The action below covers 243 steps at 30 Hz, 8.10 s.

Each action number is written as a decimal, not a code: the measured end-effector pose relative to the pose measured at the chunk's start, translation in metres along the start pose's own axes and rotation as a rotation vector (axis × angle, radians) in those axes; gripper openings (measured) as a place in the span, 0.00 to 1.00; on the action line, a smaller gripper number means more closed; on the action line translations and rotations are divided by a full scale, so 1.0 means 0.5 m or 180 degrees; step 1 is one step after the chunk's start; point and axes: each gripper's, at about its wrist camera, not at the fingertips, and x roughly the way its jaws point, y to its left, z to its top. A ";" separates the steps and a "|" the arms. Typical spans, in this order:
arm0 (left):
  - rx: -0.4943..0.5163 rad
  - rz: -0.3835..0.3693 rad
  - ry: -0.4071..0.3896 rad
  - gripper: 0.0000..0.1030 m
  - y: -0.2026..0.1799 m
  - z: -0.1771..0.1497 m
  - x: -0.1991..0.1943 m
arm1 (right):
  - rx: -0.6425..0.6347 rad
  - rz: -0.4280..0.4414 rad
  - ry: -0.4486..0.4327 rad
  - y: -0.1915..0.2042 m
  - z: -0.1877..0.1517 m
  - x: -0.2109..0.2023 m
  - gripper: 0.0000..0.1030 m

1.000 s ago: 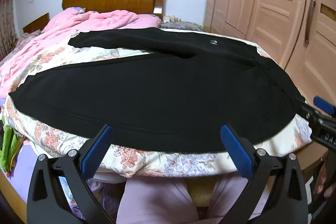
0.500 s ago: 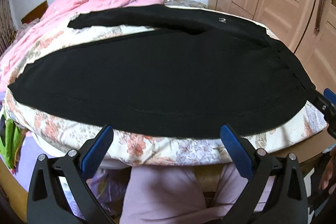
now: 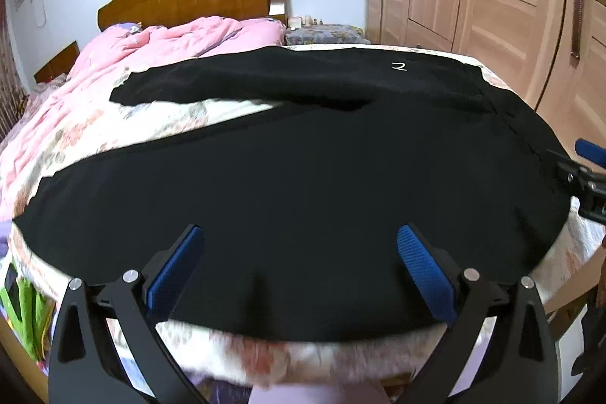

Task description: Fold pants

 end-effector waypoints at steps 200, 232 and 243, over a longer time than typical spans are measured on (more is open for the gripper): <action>-0.1156 -0.0766 -0.0081 0.18 0.295 -0.136 0.086 | 0.1683 0.1759 0.0231 -0.138 -0.227 0.014 0.08; 0.0106 -0.1030 0.0572 0.98 -0.083 0.253 0.366 | -0.0123 0.0161 0.0000 -0.081 -0.084 0.045 0.85; 0.0420 -0.0756 0.0052 0.98 -0.011 0.249 0.269 | -0.0146 0.0189 0.0047 -0.074 -0.068 0.060 0.85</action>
